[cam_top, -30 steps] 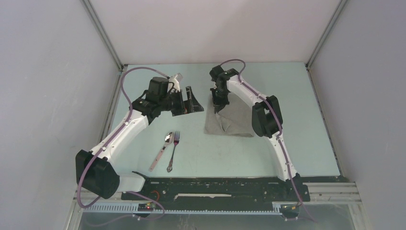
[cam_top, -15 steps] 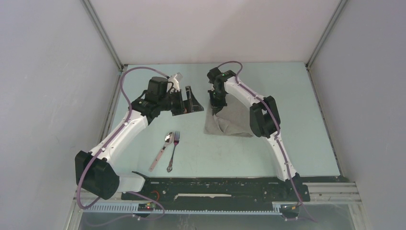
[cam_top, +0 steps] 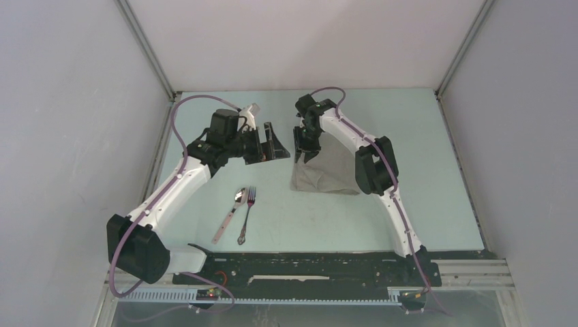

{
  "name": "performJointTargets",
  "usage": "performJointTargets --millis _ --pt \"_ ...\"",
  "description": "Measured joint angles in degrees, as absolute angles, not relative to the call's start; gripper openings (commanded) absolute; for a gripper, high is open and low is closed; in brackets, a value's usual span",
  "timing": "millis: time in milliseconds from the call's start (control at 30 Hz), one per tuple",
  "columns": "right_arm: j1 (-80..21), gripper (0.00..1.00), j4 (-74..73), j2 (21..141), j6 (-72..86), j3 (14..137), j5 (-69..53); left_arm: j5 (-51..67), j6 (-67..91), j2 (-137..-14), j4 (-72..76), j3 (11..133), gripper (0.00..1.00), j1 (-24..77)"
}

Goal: Fold the napkin into a case and place the utensils inside
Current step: Fold the rectangle-folded napkin at the center of the board, then smooth out the square-folded napkin at the center of the board.

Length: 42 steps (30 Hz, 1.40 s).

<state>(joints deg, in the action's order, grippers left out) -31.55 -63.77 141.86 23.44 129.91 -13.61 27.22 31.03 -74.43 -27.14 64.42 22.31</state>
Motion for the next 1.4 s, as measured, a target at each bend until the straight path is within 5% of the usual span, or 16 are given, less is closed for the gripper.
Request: performJointTargets --millis 267,500,667,1167,1400 --pt "-29.89 0.64 -58.13 132.49 23.40 117.01 -21.89 27.16 31.00 -74.43 -26.68 63.61 0.99 22.31" --pt "-23.33 0.64 -41.80 109.84 23.83 87.15 -32.18 27.11 31.00 -74.85 -26.70 62.67 0.99 22.31" --pt "-19.20 0.60 -32.16 108.66 24.77 74.98 -34.76 26.98 31.00 -76.12 -26.65 62.67 0.99 22.31" --pt "-23.64 0.39 -19.07 114.93 28.14 72.73 -36.47 24.16 30.98 -77.41 -26.72 62.65 0.99 22.31" --pt "-28.60 0.51 -21.15 116.51 27.75 76.01 -31.68 24.10 30.96 -77.58 -26.72 62.65 0.99 22.31"
